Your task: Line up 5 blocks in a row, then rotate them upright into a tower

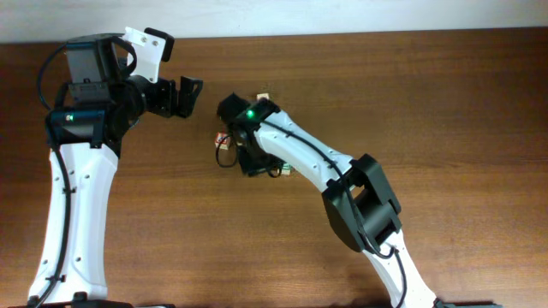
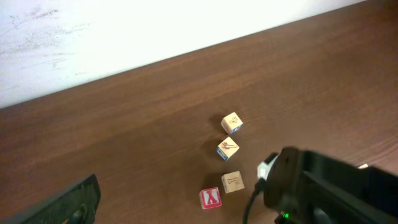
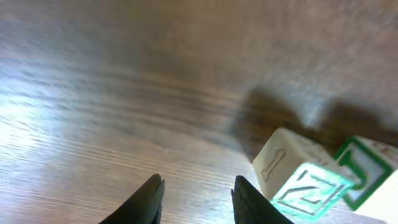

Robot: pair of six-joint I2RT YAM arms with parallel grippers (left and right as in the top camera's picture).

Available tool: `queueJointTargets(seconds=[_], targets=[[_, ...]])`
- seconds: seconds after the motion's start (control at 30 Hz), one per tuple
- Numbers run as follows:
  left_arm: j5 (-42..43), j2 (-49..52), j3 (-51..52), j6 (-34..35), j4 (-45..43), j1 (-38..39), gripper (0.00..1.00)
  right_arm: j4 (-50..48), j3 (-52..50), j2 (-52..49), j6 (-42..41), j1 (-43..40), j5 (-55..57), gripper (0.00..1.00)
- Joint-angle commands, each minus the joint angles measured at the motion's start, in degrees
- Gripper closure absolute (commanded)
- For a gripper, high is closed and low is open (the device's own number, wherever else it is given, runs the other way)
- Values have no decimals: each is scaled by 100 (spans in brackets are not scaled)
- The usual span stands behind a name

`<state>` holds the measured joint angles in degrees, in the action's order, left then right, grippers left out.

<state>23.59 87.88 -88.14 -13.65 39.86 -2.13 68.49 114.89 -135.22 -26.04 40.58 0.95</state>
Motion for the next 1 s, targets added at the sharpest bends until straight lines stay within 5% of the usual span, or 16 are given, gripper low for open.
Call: queueJointTargets(seconds=[0.0,0.5,0.67,0.97], targets=[[61,50,-116,31,-7,-28,1,-17,-162,-17,28,-15,240,63],[63,50,-116,31,-7,-28,1,46,-188,-17,-9,-339,745,63],[61,50,-116,31,-7,-28,1,138,-131,39,-293,-463,358,70],[63,50,-116,31,-7,-28,1,785,-68,2149,-146,-920,669,69]])
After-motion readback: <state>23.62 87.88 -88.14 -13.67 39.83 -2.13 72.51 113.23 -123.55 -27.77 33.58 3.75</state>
